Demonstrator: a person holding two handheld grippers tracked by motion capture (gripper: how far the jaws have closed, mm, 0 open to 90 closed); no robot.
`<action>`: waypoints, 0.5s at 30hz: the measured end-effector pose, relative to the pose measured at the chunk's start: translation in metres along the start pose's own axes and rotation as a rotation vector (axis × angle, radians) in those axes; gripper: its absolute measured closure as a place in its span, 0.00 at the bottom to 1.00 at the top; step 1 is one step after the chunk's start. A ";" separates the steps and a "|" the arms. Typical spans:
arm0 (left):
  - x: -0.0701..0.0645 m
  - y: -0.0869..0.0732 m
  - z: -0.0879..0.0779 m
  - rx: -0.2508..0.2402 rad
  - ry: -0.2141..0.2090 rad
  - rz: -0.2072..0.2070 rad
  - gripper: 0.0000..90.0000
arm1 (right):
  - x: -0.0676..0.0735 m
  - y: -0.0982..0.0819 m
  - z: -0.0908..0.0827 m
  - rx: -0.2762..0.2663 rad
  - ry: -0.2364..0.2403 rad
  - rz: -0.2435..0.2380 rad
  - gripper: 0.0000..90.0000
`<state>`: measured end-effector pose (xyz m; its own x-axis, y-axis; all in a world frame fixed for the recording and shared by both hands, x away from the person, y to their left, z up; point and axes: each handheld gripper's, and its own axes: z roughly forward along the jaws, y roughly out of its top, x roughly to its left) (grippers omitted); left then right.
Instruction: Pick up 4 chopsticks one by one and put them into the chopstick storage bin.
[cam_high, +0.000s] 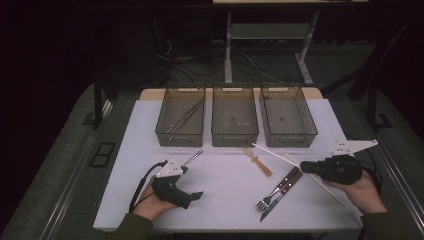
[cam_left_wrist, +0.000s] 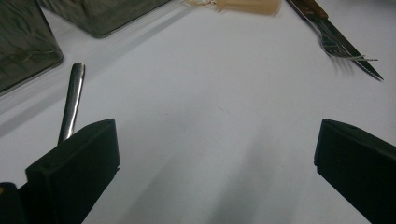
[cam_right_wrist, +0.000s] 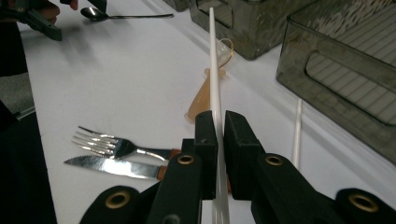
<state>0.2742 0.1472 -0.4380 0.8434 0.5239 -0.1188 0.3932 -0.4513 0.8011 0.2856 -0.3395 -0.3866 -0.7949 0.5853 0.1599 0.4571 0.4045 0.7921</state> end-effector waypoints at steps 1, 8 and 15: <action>0.000 0.000 0.000 0.000 0.000 0.001 0.00 | 0.000 0.002 0.002 -0.006 -0.001 -0.002 0.93; -0.001 0.001 0.001 0.000 -0.004 0.005 0.00 | 0.002 0.015 0.011 -0.030 -0.008 0.002 0.93; -0.001 0.001 0.001 -0.003 -0.005 0.004 0.00 | 0.006 0.030 0.025 -0.040 0.003 0.002 0.93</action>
<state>0.2737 0.1461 -0.4378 0.8467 0.5187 -0.1184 0.3887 -0.4512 0.8033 0.3041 -0.3060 -0.3769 -0.7953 0.5840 0.1626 0.4423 0.3754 0.8145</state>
